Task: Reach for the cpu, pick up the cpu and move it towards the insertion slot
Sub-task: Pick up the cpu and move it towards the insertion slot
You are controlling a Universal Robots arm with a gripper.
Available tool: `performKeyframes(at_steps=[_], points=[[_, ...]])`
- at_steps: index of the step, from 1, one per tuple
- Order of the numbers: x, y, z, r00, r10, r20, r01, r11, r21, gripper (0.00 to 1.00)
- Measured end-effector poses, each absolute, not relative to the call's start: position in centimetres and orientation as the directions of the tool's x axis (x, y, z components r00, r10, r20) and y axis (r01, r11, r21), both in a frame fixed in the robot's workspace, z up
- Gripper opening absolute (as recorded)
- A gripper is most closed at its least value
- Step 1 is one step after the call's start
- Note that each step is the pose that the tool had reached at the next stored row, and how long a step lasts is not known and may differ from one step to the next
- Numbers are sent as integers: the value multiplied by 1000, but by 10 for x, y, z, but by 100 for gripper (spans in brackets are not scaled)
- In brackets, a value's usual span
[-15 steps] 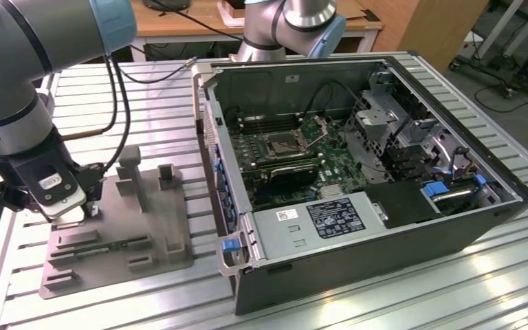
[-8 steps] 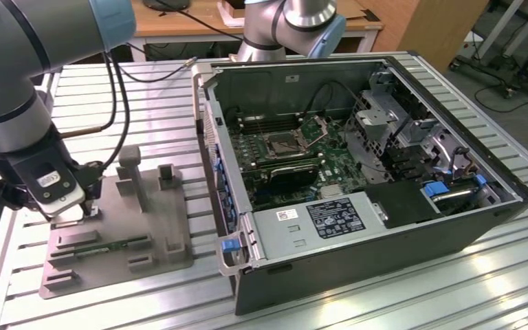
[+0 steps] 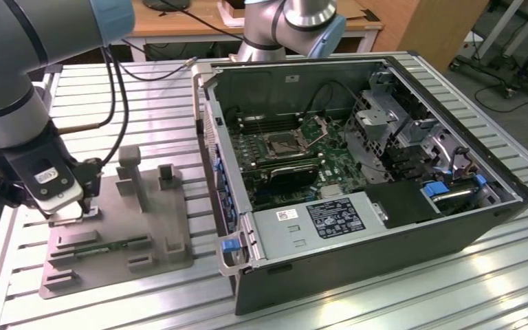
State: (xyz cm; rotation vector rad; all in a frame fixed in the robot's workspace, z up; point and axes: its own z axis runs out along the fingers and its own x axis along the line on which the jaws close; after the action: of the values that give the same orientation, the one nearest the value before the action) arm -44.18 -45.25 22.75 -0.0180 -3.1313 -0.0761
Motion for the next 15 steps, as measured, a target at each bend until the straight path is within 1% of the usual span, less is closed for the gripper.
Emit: performKeyframes(at_steps=[15], points=[[-442, -453, 238, -1000, 11, 10, 12, 999, 49, 55]])
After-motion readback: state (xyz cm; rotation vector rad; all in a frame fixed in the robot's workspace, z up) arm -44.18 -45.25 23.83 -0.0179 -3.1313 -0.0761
